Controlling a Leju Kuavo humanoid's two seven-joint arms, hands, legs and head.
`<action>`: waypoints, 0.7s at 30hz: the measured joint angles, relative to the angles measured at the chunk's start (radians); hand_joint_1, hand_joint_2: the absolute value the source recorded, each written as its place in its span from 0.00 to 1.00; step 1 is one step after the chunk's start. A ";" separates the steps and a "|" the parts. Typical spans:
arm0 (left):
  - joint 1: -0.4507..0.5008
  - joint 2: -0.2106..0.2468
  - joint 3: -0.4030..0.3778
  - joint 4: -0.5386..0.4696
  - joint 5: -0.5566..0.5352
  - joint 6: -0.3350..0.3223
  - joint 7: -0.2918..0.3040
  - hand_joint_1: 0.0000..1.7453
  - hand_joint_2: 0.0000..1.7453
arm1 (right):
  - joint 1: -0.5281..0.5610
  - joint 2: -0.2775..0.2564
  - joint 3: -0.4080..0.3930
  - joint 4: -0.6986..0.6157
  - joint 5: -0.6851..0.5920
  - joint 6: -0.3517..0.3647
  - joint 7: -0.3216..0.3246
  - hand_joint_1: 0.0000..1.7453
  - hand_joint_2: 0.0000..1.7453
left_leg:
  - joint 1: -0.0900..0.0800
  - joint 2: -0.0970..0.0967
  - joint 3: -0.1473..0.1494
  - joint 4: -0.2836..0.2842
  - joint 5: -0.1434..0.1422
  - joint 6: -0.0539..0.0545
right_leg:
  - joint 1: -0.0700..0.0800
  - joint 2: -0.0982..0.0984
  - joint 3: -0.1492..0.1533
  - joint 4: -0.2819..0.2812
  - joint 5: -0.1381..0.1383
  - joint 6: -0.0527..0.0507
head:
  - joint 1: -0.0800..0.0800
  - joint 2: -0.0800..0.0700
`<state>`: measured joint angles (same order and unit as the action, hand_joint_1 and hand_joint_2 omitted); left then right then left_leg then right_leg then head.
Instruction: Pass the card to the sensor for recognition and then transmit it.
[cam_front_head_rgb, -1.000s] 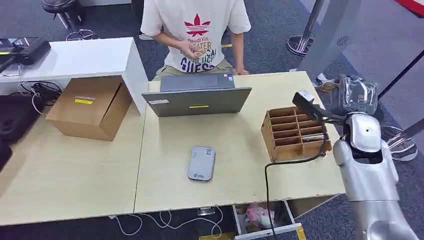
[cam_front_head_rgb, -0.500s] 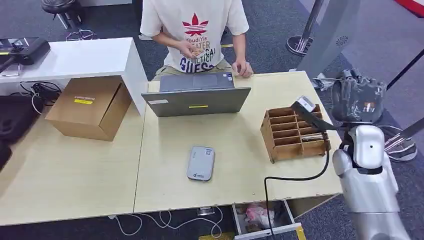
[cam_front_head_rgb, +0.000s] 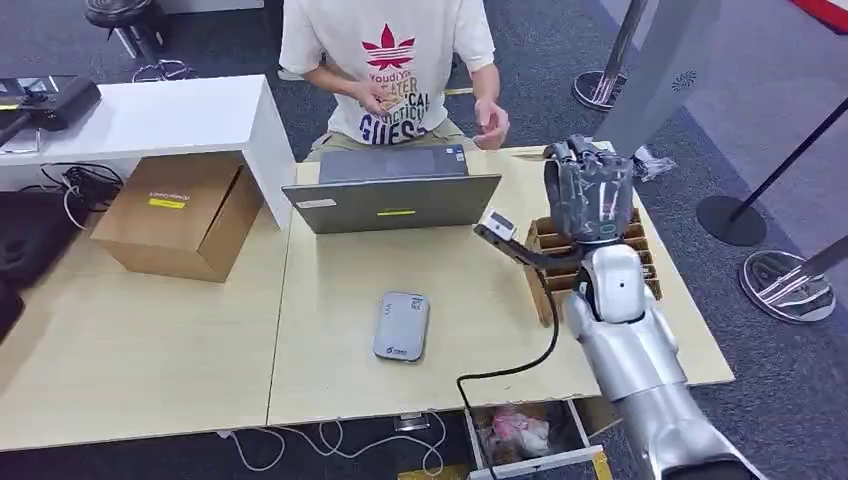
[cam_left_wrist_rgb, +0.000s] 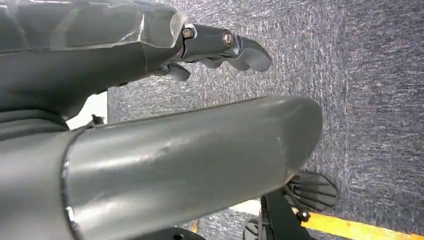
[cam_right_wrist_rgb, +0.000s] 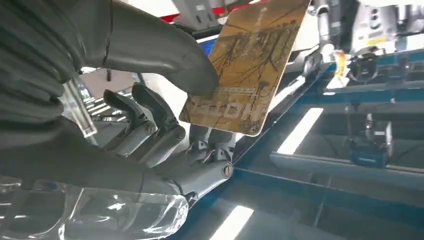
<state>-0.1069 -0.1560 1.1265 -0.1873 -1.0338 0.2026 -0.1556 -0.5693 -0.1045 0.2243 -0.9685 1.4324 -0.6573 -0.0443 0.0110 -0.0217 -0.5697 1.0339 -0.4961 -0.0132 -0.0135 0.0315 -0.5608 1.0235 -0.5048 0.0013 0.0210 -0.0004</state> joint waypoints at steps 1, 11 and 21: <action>0.000 -0.001 0.000 0.000 0.000 0.001 0.000 0.00 0.00 | -0.010 0.016 0.008 0.023 -0.002 -0.011 -0.003 1.00 1.00 | 0.000 0.000 0.000 0.000 0.000 0.000 | 0.000 0.000 0.000 0.000 0.000 0.000 | 0.000 0.000; 0.003 -0.001 0.000 0.000 -0.001 0.017 0.010 0.00 0.00 | -0.060 0.115 0.033 0.130 -0.002 -0.030 -0.020 1.00 1.00 | 0.000 0.000 0.000 0.000 0.000 0.000 | 0.000 0.000 0.000 0.000 0.000 0.000 | 0.000 0.000; 0.010 0.002 0.000 0.000 0.008 0.026 0.011 0.00 0.00 | -0.078 0.157 0.033 0.174 0.016 -0.031 -0.018 1.00 1.00 | 0.000 0.000 0.000 0.000 0.000 0.000 | 0.000 0.000 0.000 0.000 0.000 0.000 | 0.000 0.000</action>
<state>-0.0969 -0.1545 1.1265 -0.1873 -1.0262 0.2289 -0.1442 -0.6473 0.0523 0.2571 -0.7946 1.4488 -0.6882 -0.0618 0.0110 -0.0221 -0.5697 1.0340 -0.4957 -0.0137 -0.0135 0.0311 -0.5610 1.0234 -0.5047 0.0012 0.0206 -0.0004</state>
